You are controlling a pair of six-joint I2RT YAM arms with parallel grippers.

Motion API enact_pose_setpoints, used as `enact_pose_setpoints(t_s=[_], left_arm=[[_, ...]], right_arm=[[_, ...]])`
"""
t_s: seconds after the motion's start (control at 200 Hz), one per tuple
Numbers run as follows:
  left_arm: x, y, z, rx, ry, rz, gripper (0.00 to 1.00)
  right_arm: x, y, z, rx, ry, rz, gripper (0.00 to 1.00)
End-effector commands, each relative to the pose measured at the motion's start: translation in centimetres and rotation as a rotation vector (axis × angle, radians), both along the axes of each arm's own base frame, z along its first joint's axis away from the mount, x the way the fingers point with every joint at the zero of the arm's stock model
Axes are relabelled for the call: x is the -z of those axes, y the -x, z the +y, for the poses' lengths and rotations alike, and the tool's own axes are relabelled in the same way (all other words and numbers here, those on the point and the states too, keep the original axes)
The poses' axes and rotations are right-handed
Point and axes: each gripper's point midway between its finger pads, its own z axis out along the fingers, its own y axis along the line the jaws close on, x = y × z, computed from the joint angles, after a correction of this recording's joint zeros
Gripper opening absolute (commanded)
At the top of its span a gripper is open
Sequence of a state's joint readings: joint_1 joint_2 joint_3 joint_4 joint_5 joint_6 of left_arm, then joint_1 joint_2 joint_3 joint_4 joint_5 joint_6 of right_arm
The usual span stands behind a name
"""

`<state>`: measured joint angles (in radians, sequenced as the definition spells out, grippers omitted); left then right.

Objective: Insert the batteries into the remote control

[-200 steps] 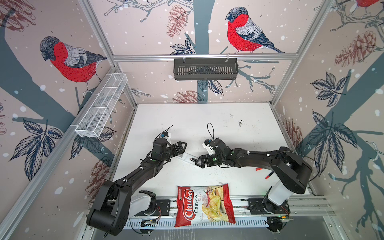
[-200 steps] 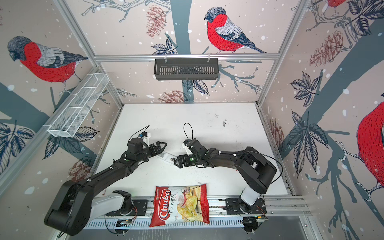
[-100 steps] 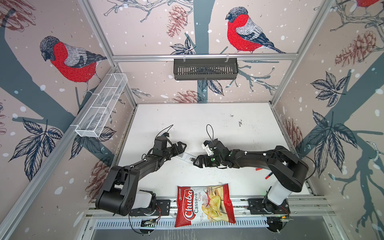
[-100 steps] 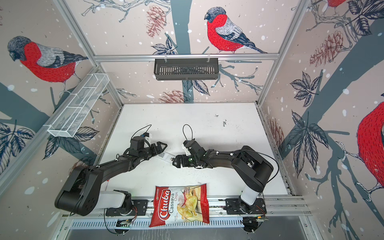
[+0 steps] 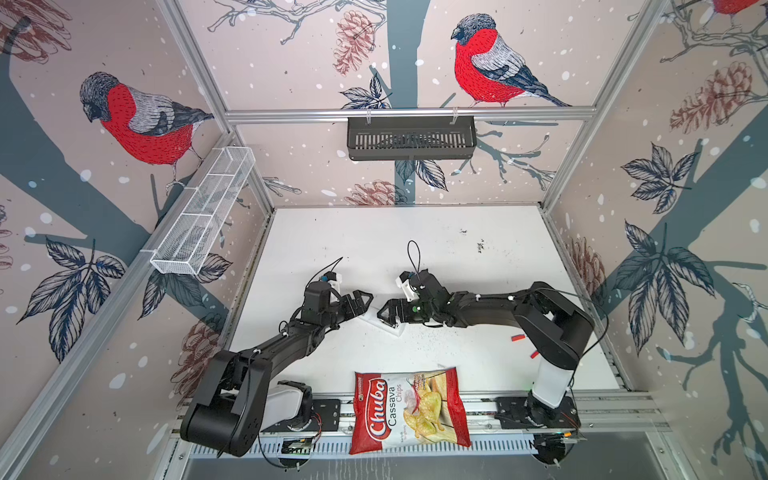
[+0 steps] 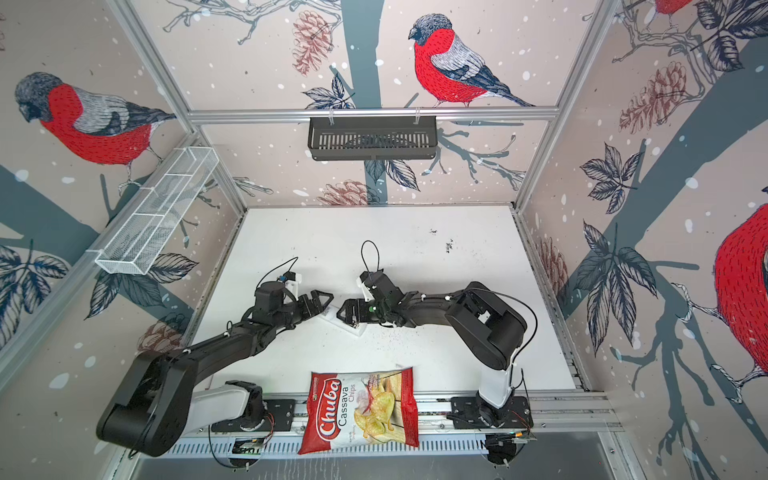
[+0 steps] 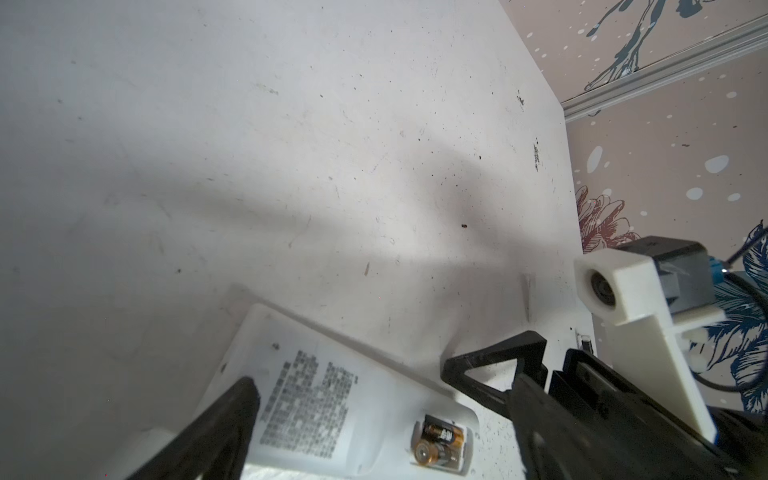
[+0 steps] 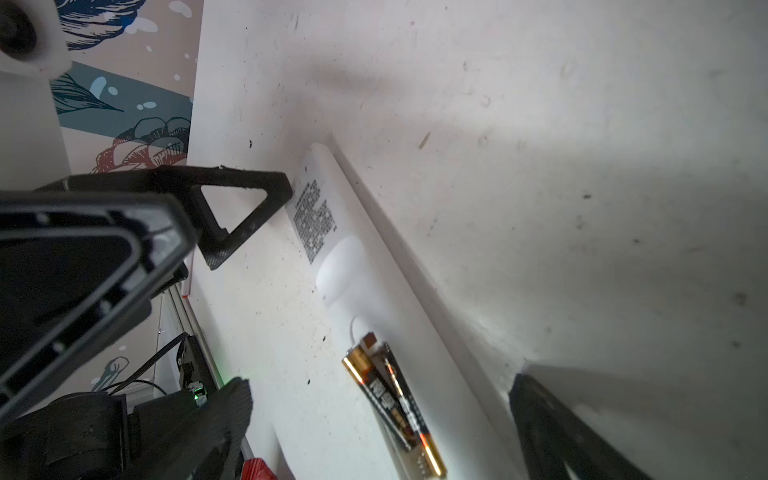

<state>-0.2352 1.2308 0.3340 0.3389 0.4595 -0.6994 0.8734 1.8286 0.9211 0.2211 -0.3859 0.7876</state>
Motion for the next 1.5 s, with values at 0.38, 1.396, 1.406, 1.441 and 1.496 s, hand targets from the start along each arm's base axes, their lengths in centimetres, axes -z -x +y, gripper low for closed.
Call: enact_pose_setpoints(t_s=[0.38, 1.396, 1.406, 1.441, 1.496], left_arm=[[-2.4, -2.6, 2.1, -0.108, -0.058, -0.110, 0.95], [0.7, 1.3, -0.1, 0.011, 0.047, 0.031, 0.95], [0.6, 1.3, -0.1, 0.009, 0.049, 0.029, 0.95], [0.6, 1.4, -0.1, 0.007, 0.053, 0.027, 0.95], [0.4, 1.5, -0.1, 0.005, 0.056, 0.021, 0.95]], right_arm=[[0.5, 4.5, -5.1, -0.029, 0.182, 0.002, 1.00], [1.8, 1.6, -2.3, -0.100, 0.038, 0.036, 0.99], [1.9, 1.5, -2.3, -0.099, 0.042, 0.037, 1.00], [2.1, 1.1, -2.5, -0.095, 0.059, 0.034, 1.00], [2.6, 0.7, -2.7, -0.089, 0.097, 0.028, 0.99]])
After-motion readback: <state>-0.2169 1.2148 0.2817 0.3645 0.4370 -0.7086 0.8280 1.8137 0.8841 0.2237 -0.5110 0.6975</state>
